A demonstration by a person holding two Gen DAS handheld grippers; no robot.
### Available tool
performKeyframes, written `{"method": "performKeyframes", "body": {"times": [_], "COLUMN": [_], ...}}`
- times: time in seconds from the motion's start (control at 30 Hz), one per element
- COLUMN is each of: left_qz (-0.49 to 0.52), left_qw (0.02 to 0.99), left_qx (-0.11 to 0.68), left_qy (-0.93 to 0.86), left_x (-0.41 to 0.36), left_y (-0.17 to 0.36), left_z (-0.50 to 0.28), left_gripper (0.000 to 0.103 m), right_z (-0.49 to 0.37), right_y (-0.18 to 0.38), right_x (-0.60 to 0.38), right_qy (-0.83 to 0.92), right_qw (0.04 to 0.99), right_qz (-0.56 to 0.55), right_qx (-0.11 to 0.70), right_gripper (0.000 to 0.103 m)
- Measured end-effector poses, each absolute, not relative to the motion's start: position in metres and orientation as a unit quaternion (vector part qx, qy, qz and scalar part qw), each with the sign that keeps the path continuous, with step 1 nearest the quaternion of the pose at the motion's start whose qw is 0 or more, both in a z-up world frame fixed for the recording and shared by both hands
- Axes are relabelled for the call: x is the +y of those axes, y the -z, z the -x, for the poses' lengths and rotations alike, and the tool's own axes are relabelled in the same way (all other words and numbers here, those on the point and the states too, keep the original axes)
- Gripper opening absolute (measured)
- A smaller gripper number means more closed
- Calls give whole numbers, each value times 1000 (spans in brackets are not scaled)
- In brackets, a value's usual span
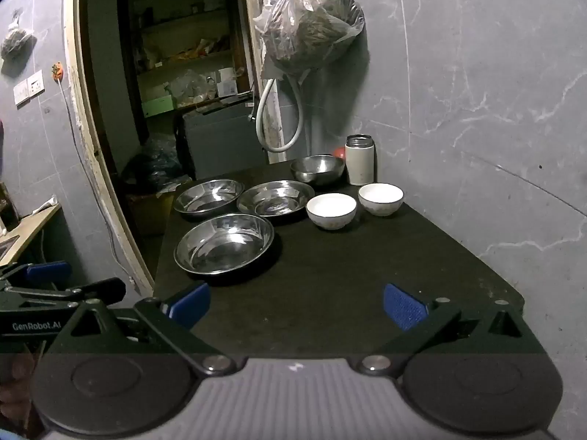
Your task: Organize plates and bowls
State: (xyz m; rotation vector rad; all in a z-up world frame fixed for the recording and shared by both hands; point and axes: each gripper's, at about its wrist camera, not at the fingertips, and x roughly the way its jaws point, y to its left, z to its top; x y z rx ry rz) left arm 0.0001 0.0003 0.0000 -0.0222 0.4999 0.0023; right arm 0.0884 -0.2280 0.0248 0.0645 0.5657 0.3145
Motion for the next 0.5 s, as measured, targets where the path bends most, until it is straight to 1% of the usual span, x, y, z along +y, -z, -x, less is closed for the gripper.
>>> {"method": "performKeyframes", "body": {"times": [0.5], "left_qz": [8], "left_qw": [969], "left_qx": [246], "left_qy": [14], "left_x": [3], "left_y": [0], "left_z": [-1], "left_gripper": [102], "right_z": [-90], "right_y": [-24], "right_x": [-228], "right_qy": [-154], "right_qw": [948], "right_qz": [-30], "right_qx": [277], "right_gripper": [103]}}
